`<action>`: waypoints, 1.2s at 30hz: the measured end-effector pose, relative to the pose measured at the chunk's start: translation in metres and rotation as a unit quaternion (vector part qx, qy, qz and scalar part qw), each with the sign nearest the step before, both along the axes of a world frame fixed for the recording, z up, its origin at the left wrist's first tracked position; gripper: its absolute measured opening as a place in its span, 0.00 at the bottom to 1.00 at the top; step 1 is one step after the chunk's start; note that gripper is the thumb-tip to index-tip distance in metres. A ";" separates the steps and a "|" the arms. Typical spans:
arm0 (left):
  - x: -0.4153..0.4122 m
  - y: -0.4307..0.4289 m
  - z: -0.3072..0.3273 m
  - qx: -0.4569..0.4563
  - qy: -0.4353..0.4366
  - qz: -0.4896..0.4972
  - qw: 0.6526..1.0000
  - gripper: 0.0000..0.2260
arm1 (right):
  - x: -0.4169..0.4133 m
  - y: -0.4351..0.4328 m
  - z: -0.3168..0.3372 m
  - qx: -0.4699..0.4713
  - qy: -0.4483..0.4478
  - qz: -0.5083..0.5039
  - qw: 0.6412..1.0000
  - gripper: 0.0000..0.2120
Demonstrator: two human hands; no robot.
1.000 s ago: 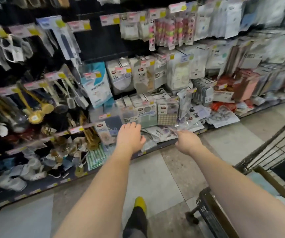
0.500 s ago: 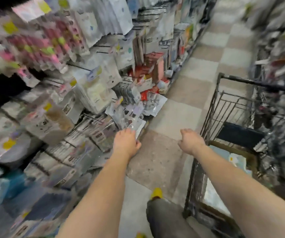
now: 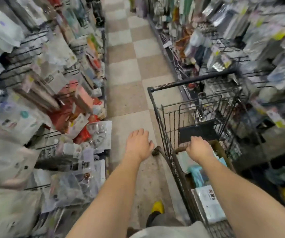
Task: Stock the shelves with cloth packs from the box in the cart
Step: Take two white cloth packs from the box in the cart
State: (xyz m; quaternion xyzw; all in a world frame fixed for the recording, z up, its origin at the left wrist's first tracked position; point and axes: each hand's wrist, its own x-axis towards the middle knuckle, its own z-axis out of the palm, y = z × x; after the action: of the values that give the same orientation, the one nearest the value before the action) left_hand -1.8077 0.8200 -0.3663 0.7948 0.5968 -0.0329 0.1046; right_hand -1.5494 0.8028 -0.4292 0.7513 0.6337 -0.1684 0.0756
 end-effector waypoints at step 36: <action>0.261 0.122 -0.124 -0.155 0.143 -0.504 0.837 0.23 | 0.053 -0.089 -0.085 -0.096 0.145 -0.633 0.755 0.19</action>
State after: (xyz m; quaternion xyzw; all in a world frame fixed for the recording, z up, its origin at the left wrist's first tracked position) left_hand -1.5465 0.9425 -0.4905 0.9458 0.1087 -0.2860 0.1087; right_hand -1.4960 0.7136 -0.5138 0.9361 -0.0023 -0.3449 -0.0688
